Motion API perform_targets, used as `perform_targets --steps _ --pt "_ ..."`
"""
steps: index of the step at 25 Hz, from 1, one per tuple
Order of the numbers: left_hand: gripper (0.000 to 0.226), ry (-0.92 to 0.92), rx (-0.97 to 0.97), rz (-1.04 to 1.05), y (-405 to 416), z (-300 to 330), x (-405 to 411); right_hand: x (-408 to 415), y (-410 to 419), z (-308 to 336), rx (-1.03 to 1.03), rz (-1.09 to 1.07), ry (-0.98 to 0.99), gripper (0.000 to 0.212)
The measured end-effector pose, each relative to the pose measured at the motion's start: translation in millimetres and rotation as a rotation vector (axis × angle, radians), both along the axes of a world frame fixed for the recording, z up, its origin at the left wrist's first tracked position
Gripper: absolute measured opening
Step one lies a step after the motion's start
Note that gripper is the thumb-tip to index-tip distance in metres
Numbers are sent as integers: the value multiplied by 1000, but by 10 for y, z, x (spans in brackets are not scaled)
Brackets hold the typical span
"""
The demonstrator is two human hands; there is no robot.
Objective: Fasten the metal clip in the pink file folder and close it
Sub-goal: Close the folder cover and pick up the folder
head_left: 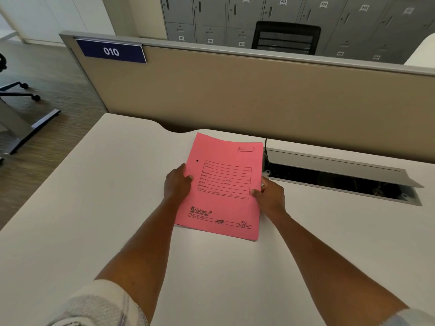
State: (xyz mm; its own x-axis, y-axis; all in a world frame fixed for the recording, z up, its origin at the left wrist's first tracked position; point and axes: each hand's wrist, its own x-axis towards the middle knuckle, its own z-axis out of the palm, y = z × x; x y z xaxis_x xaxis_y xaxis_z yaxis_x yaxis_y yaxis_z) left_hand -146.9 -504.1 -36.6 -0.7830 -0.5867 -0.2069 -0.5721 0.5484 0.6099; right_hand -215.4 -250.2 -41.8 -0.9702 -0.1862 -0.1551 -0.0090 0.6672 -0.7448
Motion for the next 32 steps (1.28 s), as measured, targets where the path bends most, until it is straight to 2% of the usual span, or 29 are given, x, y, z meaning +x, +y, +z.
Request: perform_targets --steps 4,10,14,23,25,28,32 --pt "32 -24 -68 2 17 -36 15 28 -48 -52 59 -36 38 25" --pt "30 -37 -114 32 91 -56 82 94 -74 -45 157 -58 75 35" --pt "30 -48 -245 -35 150 -36 88 120 -104 -8 227 -24 106 37" --pt "47 10 -412 -262 312 -145 102 199 -135 -6 272 78 211 38" --pt "59 -3 -441 -380 437 -205 115 237 -157 -59 327 153 252 49" --pt "64 -21 -445 -503 662 -345 127 300 -205 -217 473 327 185 72" --pt "66 -25 -463 -518 812 -514 222 360 -137 -401 538 398 188 76"
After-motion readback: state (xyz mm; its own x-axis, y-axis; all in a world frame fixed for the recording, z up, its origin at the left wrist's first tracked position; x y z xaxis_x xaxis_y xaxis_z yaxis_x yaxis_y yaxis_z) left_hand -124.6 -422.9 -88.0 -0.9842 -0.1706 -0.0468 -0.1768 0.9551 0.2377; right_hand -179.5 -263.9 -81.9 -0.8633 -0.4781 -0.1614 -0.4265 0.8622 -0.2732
